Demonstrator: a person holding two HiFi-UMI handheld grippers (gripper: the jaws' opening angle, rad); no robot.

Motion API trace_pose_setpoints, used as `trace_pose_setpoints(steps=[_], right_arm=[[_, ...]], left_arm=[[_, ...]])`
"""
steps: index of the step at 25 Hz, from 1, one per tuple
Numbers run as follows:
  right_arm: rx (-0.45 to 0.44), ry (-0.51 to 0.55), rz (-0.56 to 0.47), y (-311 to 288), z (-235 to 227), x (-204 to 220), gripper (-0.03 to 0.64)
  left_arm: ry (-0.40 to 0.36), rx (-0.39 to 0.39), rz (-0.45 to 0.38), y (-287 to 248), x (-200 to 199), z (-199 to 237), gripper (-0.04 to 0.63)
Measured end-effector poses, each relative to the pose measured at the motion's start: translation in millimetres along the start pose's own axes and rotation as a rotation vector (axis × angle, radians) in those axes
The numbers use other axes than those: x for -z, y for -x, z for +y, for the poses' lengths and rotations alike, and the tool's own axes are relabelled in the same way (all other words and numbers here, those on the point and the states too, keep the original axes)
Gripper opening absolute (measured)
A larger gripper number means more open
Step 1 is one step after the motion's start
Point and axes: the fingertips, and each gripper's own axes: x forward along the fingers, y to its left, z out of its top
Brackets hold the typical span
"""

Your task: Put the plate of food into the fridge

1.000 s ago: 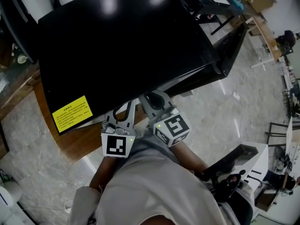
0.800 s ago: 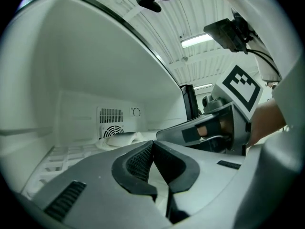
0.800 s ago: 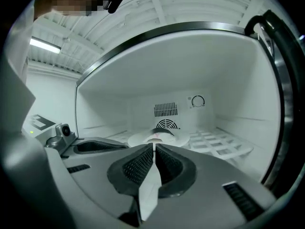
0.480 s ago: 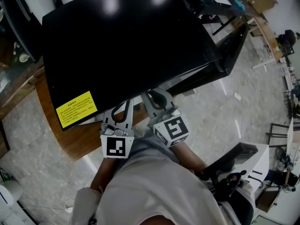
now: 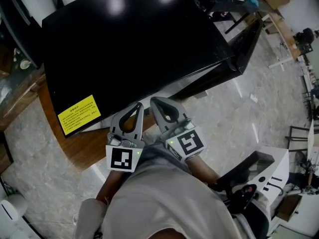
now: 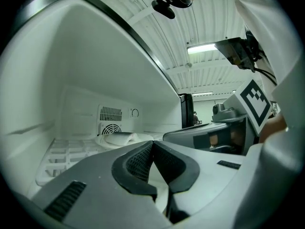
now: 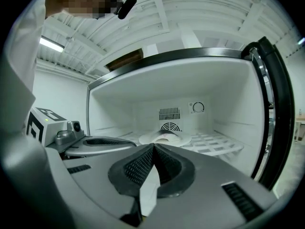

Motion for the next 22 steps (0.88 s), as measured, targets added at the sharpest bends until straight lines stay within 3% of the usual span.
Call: trace_pose_setpoints(steps=[12, 17, 22], right_arm=[[0.058, 0.012, -0.002, 30.0, -10.2, 9.5, 0.017], [0.047, 0.043, -0.031, 49.9, -17.1, 5.1, 0.017], [0.012, 0.048, -0.002, 80.2, -28.1, 13.2, 0.017]], left_arm=[[0.038, -0.075, 0.044, -3.0, 9.7, -22.6, 0.017], [0.084, -0.147, 0.042, -3.1, 7.9, -37.1, 0.017], [0.074, -0.208, 0.03, -5.8, 6.4, -64.9, 0.017]])
